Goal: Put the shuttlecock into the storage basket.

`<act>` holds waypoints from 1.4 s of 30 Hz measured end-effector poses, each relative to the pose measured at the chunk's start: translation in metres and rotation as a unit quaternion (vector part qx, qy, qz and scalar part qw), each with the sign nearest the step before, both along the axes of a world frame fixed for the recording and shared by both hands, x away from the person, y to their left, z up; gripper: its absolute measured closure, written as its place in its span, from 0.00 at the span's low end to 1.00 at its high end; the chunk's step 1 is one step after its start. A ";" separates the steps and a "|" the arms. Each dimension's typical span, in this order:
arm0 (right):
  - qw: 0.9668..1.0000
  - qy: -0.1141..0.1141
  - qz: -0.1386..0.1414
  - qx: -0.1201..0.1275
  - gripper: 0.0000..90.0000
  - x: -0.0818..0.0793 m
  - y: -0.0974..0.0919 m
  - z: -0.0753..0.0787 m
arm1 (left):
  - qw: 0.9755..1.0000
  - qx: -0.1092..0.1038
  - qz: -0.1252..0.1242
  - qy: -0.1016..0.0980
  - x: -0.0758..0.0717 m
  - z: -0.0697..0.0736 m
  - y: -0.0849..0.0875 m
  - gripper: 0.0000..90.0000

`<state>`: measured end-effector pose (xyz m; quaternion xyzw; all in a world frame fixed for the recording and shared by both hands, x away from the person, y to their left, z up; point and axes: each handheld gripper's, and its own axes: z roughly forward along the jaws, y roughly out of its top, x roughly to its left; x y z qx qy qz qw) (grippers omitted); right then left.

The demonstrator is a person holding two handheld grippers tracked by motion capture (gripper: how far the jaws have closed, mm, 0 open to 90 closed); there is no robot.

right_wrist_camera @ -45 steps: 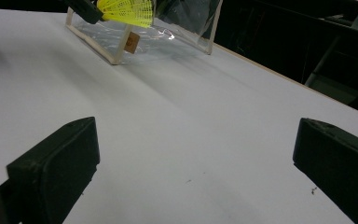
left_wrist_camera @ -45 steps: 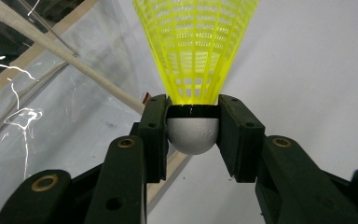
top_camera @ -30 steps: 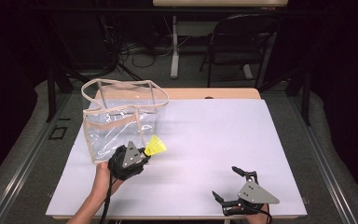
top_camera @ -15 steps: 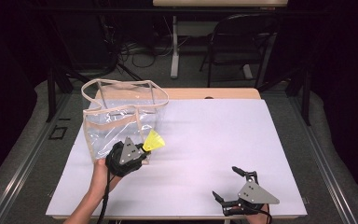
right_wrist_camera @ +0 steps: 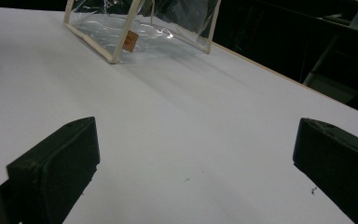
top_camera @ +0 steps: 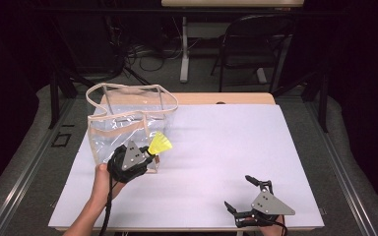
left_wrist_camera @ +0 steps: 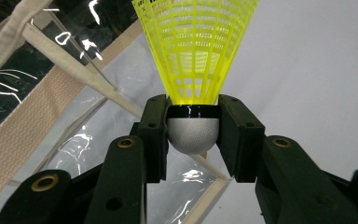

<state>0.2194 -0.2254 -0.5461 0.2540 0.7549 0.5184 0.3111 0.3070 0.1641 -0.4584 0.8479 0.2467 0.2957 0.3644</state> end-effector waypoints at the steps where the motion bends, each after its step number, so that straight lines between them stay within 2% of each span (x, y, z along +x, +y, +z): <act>1: 1.000 0.001 0.000 0.000 0.00 0.000 0.000 0.000 | 1.000 -0.002 0.000 -0.001 0.000 0.000 0.000 0.72; 21: 1.000 0.001 -0.001 -0.001 0.00 0.000 0.000 0.000 | 1.000 -0.010 0.009 -0.026 0.002 0.019 0.008 0.72; 42: 1.000 0.000 -0.003 -0.002 0.00 0.000 0.000 0.000 | 0.999 -0.007 0.015 -0.034 0.005 0.024 0.011 0.72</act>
